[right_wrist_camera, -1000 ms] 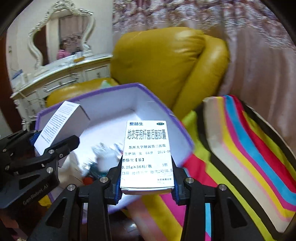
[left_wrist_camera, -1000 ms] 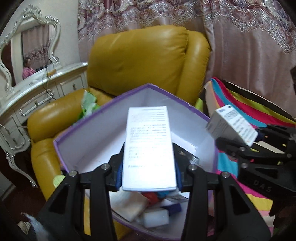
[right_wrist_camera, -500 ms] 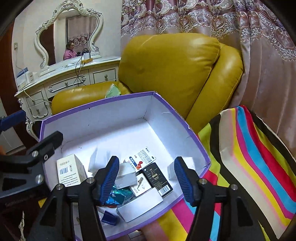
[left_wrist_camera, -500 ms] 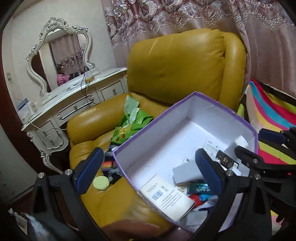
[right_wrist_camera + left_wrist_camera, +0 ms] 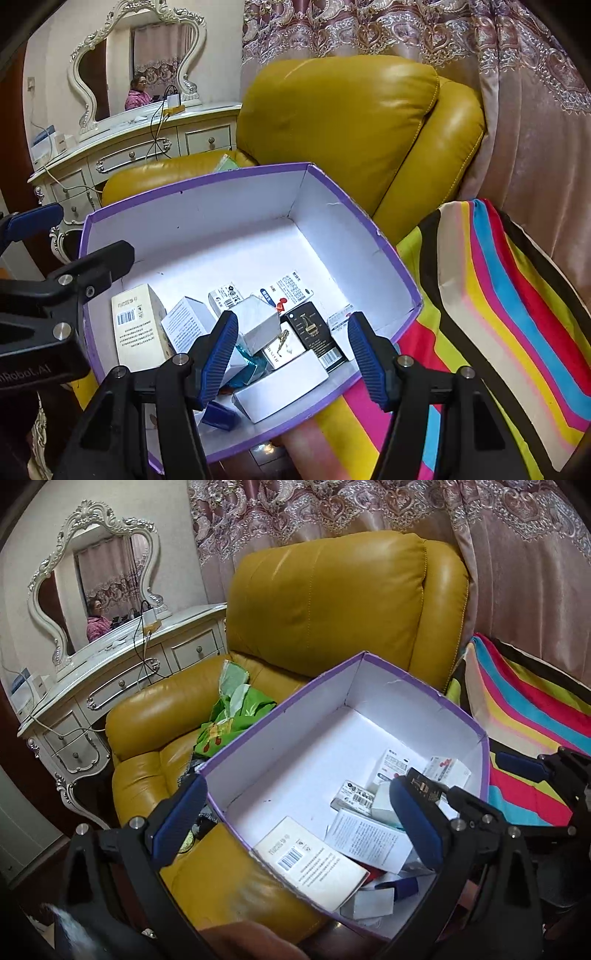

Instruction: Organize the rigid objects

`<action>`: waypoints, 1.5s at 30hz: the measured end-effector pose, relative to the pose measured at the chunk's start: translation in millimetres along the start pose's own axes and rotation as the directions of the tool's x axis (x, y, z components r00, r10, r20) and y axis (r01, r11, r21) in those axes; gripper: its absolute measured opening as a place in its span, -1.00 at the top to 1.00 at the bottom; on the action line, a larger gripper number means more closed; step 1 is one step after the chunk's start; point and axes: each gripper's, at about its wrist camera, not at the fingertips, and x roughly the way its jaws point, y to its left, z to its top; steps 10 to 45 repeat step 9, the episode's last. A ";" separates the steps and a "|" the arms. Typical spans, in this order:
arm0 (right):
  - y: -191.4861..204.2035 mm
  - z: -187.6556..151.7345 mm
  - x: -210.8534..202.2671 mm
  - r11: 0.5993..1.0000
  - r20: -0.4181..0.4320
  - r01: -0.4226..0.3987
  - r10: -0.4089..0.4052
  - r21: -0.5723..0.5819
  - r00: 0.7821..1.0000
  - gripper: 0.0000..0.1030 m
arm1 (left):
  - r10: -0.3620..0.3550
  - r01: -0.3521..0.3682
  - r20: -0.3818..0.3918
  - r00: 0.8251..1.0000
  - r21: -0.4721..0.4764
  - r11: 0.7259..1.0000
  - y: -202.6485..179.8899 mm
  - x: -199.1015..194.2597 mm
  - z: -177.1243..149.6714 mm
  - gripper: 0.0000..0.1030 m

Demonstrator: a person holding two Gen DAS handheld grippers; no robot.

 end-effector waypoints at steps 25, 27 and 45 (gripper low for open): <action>-4.1 -6.5 2.3 1.000 -0.015 0.009 -0.008 0.021 1.000 -0.22 | 0.036 -0.036 -0.006 0.999 0.001 0.999 -3.8 8.0 -4.1 -0.94; -4.1 -6.5 2.3 1.000 -0.015 0.009 -0.008 0.021 1.000 -0.22 | 0.036 -0.036 -0.006 0.999 0.001 0.999 -3.8 8.0 -4.1 -0.94; -4.1 -6.5 2.3 1.000 -0.015 0.009 -0.008 0.021 1.000 -0.22 | 0.036 -0.036 -0.006 0.999 0.001 0.999 -3.8 8.0 -4.1 -0.94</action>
